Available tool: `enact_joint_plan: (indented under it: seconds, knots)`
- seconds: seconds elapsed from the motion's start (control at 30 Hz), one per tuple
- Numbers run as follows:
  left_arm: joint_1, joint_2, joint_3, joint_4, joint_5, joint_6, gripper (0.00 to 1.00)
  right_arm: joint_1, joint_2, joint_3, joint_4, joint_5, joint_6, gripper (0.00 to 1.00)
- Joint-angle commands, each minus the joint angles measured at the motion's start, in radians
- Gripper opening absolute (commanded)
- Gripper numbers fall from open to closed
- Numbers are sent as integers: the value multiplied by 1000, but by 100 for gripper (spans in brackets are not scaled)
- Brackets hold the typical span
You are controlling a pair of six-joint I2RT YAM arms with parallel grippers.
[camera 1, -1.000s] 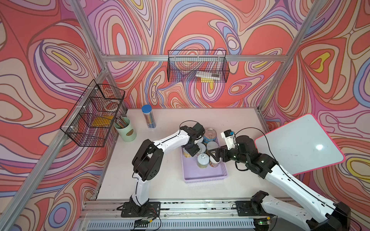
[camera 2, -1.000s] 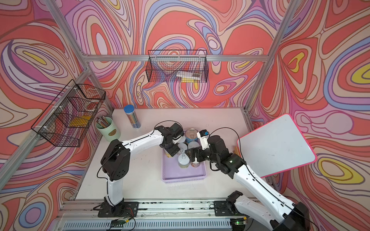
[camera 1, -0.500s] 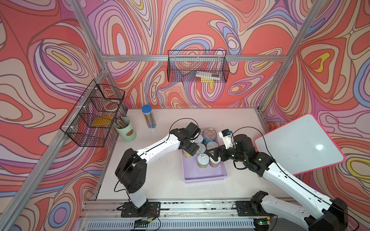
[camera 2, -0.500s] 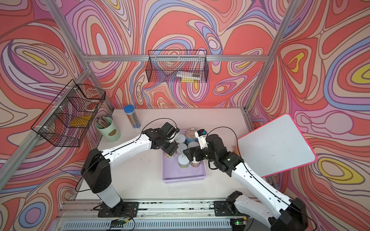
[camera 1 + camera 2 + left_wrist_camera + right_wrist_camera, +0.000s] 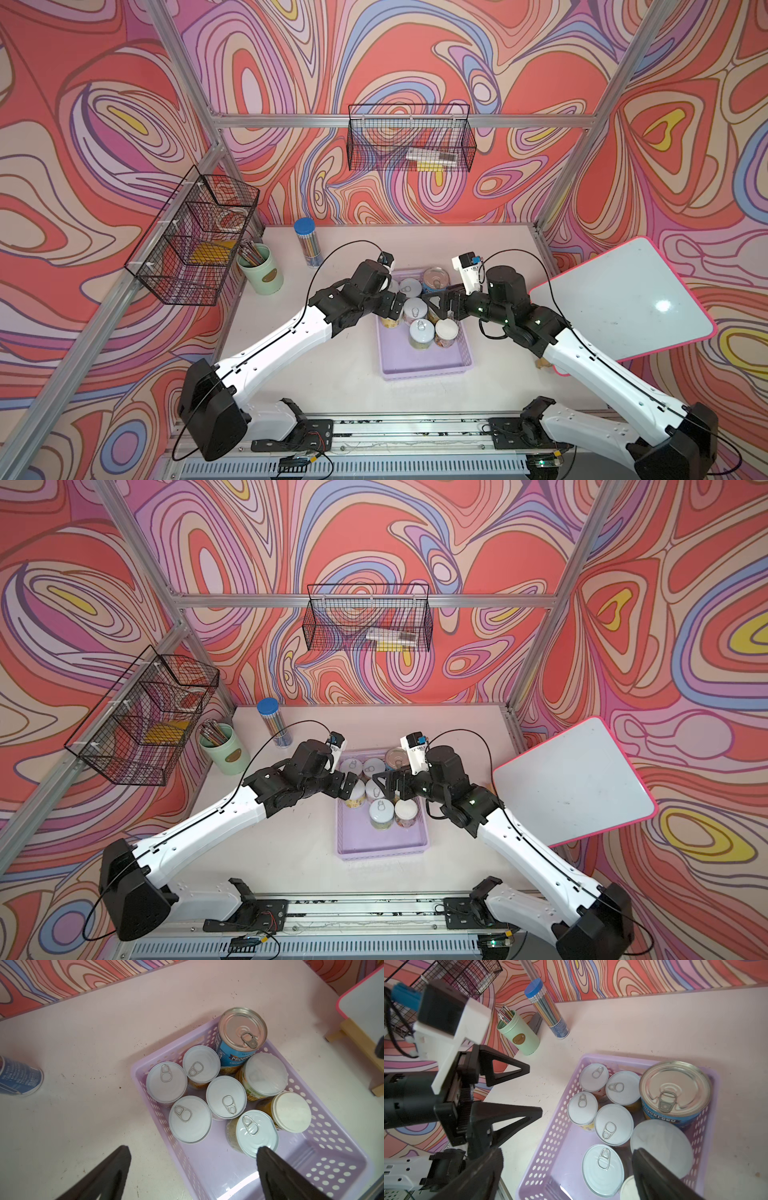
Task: Put the canned food in the basket
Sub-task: Place the canned food in the basket, then reset both arms
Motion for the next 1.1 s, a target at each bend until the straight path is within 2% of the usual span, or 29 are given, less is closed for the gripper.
enact_joint_plan:
  seconds: [0.0, 0.13, 0.2, 0.33, 0.4, 0.5, 0.7, 0.83, 1.07]
  knots:
    - [-4, -46, -36, 94, -107, -40, 99, 1, 4, 33, 28, 144, -51, 98]
    - [-1, -76, -60, 188, -146, 2, 97, 1, 27, 73, 24, 298, -101, 98]
    - [7, -87, -83, 269, -170, 25, 99, 1, 47, 89, 39, 357, -140, 98]
    - [25, -114, -217, 537, -163, 165, 99, -3, 95, 125, 70, 455, -246, 98]
    - [67, -114, -244, 593, -132, 165, 99, -14, 127, 147, 90, 435, -348, 98]
    - [175, -92, -237, 561, -65, 91, 99, -24, 164, 167, 132, 488, -396, 98]
    - [323, -92, -305, 621, -18, 61, 99, -127, 195, 151, 237, 372, -451, 98]
    - [387, -102, -369, 672, -23, 92, 99, -238, 216, 151, 259, 278, -430, 98]
    - [455, -136, -507, 785, -83, 175, 99, -398, 228, 61, 385, 253, -390, 98]
